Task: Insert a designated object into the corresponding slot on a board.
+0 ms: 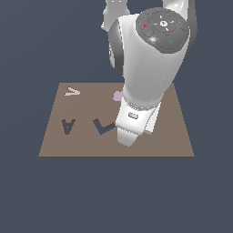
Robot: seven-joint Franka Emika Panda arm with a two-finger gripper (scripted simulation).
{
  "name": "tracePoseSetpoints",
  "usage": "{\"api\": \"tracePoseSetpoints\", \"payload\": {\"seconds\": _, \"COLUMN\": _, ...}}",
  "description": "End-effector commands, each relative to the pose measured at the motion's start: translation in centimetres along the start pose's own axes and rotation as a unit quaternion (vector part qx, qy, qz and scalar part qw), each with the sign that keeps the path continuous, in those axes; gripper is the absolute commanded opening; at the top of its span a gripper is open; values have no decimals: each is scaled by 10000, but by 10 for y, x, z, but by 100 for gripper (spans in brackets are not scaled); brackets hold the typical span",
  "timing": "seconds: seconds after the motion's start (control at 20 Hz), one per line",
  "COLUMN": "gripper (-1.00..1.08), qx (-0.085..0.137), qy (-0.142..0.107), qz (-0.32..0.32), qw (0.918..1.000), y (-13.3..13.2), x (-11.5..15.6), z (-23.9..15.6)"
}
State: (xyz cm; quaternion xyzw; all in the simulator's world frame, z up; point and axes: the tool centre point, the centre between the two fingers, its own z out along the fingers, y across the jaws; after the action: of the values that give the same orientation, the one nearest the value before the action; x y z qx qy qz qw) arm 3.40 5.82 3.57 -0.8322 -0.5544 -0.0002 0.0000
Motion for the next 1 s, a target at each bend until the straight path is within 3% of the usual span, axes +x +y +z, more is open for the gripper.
{"api": "tracePoseSetpoints", "payload": {"seconds": 0.0, "gripper": -100, "qx": -3, "qy": 1, "qz": -429, "qw": 9991, "y": 2, "x": -9, "z": -1}}
{"api": "tracePoseSetpoints", "payload": {"seconds": 0.4, "gripper": -100, "qx": -5, "qy": 2, "qz": -1808, "qw": 9835, "y": 13, "x": -36, "z": -2}}
{"api": "tracePoseSetpoints", "payload": {"seconds": 0.95, "gripper": -100, "qx": -5, "qy": 3, "qz": -3408, "qw": 9401, "y": 36, "x": -64, "z": -4}}
